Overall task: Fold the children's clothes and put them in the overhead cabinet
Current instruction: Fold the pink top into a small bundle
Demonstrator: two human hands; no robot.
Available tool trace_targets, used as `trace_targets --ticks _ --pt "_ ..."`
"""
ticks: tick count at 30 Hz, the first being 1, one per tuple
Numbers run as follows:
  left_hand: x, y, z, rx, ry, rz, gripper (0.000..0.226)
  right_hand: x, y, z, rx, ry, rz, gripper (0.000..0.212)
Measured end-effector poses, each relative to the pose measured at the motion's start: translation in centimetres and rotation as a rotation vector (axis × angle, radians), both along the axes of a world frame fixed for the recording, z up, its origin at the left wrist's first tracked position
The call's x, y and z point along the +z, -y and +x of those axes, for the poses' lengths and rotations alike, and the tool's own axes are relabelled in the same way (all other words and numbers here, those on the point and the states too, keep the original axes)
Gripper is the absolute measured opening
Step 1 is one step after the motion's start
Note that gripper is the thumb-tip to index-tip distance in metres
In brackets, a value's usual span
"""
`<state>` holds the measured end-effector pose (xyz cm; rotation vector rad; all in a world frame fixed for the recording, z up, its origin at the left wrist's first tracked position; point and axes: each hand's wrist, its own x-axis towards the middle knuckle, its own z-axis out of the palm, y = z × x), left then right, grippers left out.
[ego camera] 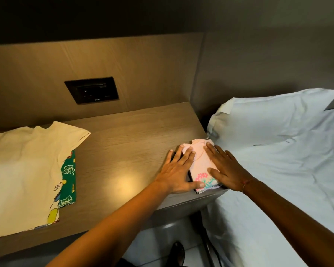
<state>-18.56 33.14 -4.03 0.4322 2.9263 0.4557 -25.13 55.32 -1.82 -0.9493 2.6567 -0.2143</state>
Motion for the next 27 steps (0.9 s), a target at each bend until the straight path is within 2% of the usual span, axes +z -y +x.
trace_targets --ticks 6,9,11,13,16,20,23,27 --pt "-0.4 0.1 -0.2 0.006 0.02 0.027 0.112 -0.3 0.2 0.1 -0.063 0.104 -0.064 0.071" --pt "0.6 0.9 0.8 0.049 -0.028 0.105 0.101 1.1 1.0 1.0 -0.176 0.188 -0.251 0.066" --pt "1.2 2.9 2.3 0.162 -0.114 0.207 0.089 2.2 2.4 1.7 -0.192 0.085 -0.414 0.065" --pt "1.8 6.2 4.5 0.289 -0.192 0.254 0.078 3.2 5.0 2.2 -0.17 -0.059 -0.477 0.065" --pt "2.2 13.2 9.9 0.562 -0.283 0.138 0.063 4.3 12.0 2.8 -0.064 -0.097 -0.549 0.063" --pt "1.4 20.5 18.8 0.918 -0.295 -0.005 0.052 4.0 23.9 3.6 0.245 -0.06 -0.465 0.054" --pt "0.2 23.0 23.8 1.026 -0.217 -0.101 0.05 3.1 33.1 4.1 0.439 -0.109 -0.359 0.046" --pt "-0.2 25.3 27.1 1.057 -0.311 -0.085 0.036 2.1 41.5 3.2 0.551 -0.162 -0.201 0.04"
